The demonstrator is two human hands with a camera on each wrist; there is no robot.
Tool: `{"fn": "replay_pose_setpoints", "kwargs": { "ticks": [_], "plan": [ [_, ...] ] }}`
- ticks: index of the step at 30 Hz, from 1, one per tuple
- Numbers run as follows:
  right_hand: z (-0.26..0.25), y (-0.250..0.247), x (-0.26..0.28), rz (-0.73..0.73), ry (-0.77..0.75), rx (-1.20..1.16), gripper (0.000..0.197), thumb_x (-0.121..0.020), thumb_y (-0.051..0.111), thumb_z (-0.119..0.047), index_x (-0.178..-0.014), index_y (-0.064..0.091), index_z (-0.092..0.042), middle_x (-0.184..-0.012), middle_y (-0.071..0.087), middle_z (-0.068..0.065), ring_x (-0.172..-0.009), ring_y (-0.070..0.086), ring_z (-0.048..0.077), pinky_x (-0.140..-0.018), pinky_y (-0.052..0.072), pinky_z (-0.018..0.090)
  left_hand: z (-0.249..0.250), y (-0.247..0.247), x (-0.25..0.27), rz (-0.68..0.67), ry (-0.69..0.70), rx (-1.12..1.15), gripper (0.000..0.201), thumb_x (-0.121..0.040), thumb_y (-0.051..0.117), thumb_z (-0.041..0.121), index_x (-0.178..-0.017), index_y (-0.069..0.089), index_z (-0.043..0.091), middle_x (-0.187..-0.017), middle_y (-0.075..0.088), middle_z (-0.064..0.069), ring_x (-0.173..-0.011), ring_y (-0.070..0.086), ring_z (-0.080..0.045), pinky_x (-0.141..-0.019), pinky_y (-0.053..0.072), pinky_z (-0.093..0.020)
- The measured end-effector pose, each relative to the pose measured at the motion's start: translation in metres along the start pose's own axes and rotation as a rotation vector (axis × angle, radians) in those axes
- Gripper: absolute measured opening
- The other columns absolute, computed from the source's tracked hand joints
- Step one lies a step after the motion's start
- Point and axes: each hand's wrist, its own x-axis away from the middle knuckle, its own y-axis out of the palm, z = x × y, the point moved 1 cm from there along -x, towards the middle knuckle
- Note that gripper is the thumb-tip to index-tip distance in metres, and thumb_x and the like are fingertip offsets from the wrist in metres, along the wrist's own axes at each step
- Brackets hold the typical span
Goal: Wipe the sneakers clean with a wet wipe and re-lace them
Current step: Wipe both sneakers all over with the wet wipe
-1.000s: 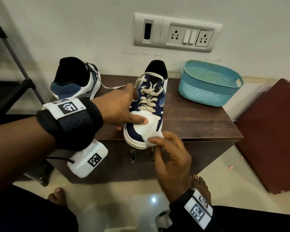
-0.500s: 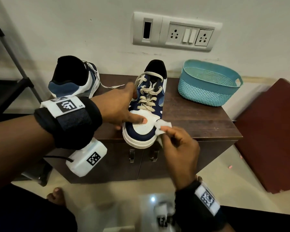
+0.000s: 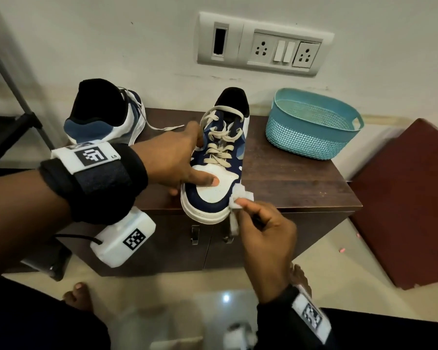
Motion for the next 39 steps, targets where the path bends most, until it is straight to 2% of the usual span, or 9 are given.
{"fn": "replay_pose_setpoints", "kwargs": {
  "ticks": [5,9,12,18,23,27,31,34,39],
  "plan": [
    [0.010,0.009,-0.050,0.087,0.112,0.024,0.026,-0.088,0.074,-0.005,-0.096,0.078,-0.029,-0.089,0.077,-0.008,-0.081,0.072,0.003,-0.085,0.062,0.041,0.001,-0.001,0.002,-0.011,-0.018,0.027,0.075,-0.073,0.084,0.054,-0.121,0.038,0.019,-0.075,0.057,0.009,-0.056,0.058,-0.005,-0.066,0.050,-0.033],
    [0.000,0.005,0.000,0.046,-0.033,0.057,0.026,-0.090,0.074,-0.004,-0.100,0.078,-0.027,-0.091,0.075,-0.011,-0.086,0.073,0.005,-0.080,0.061,0.029,-0.001,0.001,0.002,0.001,-0.009,0.003,0.074,-0.074,0.082,0.054,-0.122,0.038,0.019,-0.079,0.054,0.012,-0.062,0.055,-0.003,-0.062,0.043,-0.029],
    [-0.002,0.002,0.031,-0.044,-0.216,0.097,0.028,-0.088,0.075,0.004,-0.105,0.080,-0.017,-0.095,0.073,-0.009,-0.088,0.072,0.010,-0.076,0.059,0.026,0.001,0.001,0.001,-0.022,-0.006,0.019,0.071,-0.075,0.081,0.053,-0.120,0.038,0.020,-0.080,0.058,0.009,-0.058,0.064,-0.013,-0.057,0.045,-0.027],
    [0.005,0.003,-0.033,0.047,-0.211,0.107,0.025,-0.086,0.074,0.004,-0.099,0.080,-0.017,-0.095,0.074,-0.008,-0.087,0.070,0.001,-0.078,0.050,0.010,0.001,0.000,0.001,-0.014,-0.005,-0.012,0.072,-0.075,0.081,0.056,-0.121,0.040,0.019,-0.082,0.059,0.007,-0.061,0.060,-0.010,-0.069,0.050,-0.036],
    [0.002,0.005,0.015,-0.025,-0.304,0.125,0.029,-0.087,0.073,0.007,-0.104,0.080,-0.015,-0.095,0.070,-0.005,-0.087,0.069,0.007,-0.075,0.055,0.021,-0.001,0.002,0.001,0.014,0.015,-0.024,0.073,-0.075,0.080,0.056,-0.123,0.040,0.018,-0.080,0.053,0.012,-0.069,0.054,-0.006,-0.069,0.041,-0.031],
    [0.006,-0.010,0.034,-0.223,-0.399,0.091,0.032,-0.084,0.074,0.012,-0.104,0.080,-0.012,-0.100,0.073,-0.002,-0.094,0.071,0.013,-0.076,0.057,0.031,0.000,0.000,0.001,0.031,0.037,-0.094,0.072,-0.077,0.075,0.060,-0.125,0.041,0.018,-0.082,0.051,0.012,-0.079,0.054,-0.016,-0.068,0.035,-0.032],
    [0.014,-0.027,0.021,-0.039,-0.149,-0.047,0.032,-0.087,0.072,0.009,-0.101,0.079,-0.019,-0.100,0.075,-0.004,-0.094,0.073,0.014,-0.083,0.059,0.031,0.002,-0.007,0.005,0.061,0.077,-0.245,0.066,-0.082,0.065,0.068,-0.126,0.045,0.023,-0.087,0.055,0.008,-0.086,0.056,-0.020,-0.072,0.040,-0.034],
    [0.023,-0.034,0.016,0.038,0.051,-0.143,0.032,-0.092,0.069,-0.001,-0.114,0.073,-0.024,-0.112,0.075,-0.006,-0.105,0.072,0.016,-0.093,0.060,0.037,0.002,-0.020,0.006,0.168,0.132,-0.182,0.051,-0.086,0.060,0.067,-0.119,0.054,0.028,-0.091,0.065,0.012,-0.084,0.062,-0.014,-0.078,0.051,-0.037],
    [0.013,-0.033,0.014,-0.035,0.001,-0.106,0.037,-0.094,0.065,0.003,-0.117,0.073,-0.025,-0.118,0.071,-0.004,-0.111,0.068,0.011,-0.093,0.058,0.028,-0.001,-0.032,-0.002,0.313,0.350,-0.005,0.037,-0.093,0.065,0.045,-0.125,0.057,0.027,-0.111,0.060,0.014,-0.098,0.058,-0.008,-0.084,0.046,-0.026]
  ]
}}
